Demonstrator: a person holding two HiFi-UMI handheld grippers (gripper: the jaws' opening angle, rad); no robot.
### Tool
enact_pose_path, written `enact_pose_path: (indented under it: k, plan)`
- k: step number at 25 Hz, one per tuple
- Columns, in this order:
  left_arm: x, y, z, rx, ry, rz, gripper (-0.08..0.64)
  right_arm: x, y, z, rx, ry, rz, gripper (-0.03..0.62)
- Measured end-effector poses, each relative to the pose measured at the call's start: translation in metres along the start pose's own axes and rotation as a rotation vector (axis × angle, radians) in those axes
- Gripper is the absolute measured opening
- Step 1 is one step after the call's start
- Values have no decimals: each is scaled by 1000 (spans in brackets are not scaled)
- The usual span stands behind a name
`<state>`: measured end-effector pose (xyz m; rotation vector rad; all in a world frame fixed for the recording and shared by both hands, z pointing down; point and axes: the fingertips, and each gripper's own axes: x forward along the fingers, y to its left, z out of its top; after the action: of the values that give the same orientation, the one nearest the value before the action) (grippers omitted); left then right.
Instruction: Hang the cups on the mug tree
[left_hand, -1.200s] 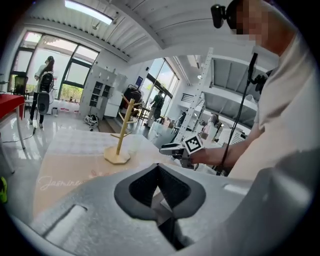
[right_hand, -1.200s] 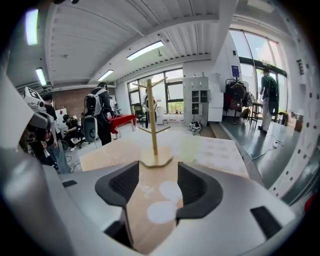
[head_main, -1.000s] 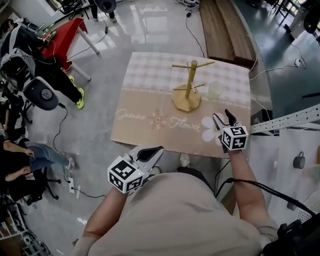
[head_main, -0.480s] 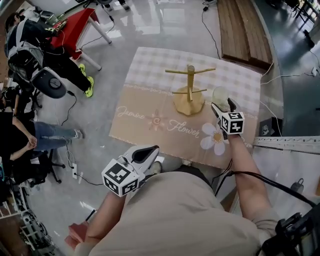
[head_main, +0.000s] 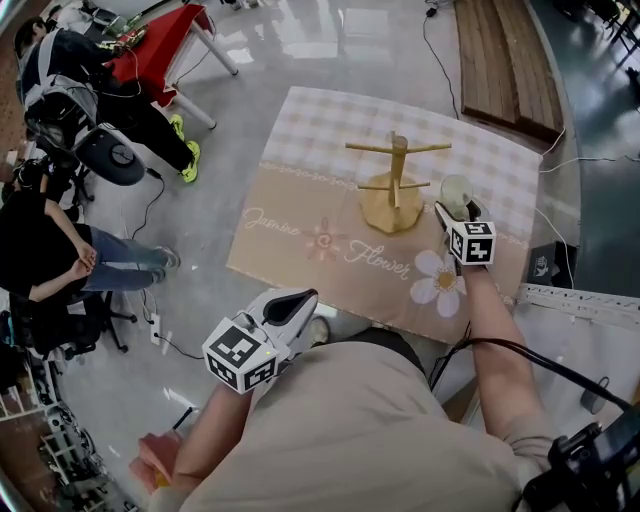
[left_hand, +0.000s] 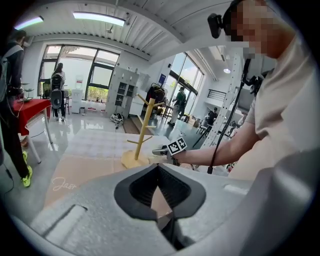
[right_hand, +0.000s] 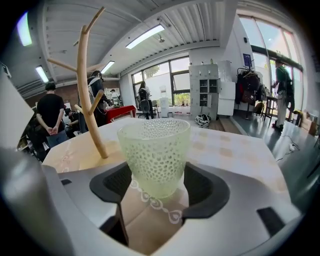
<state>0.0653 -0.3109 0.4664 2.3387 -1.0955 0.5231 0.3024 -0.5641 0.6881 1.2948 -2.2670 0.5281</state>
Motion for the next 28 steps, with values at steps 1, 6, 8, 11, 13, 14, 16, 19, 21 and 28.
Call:
enact_pose_path:
  k: [1,6,8,11,13,14,16,19,21,28]
  plan:
    - [-1,2,0,-1,-2,0,6,-2,0,2,-10,1,-1,337]
    - [-3,9,1,-1,-22,-26,6,-28,-4,21,-129,12,-49,333]
    - [-3,11,0,2,-31,-42,6,-42,-5,33,-211,23,-78,333]
    - [-7,11,1,9,-46,-70,6,-65,-3,55,-331,49,-113,333]
    - [-10,12,2,15,-54,-87,6,-80,0,74,-405,64,-132,333]
    - [-11,12,2,17,-60,-96,6,-86,1,84,-446,68,-144,333]
    - [-15,14,2,17,-73,-111,6,-100,4,107,-534,72,-172,333]
    - [-26,16,0,10,-93,-129,6,-122,12,143,-648,66,-216,333]
    - [-33,17,-2,8,-105,-137,6,-136,18,167,-738,65,-251,333]
    - [-59,16,-11,15,-146,-152,6,-157,46,222,-1058,127,-349,333]
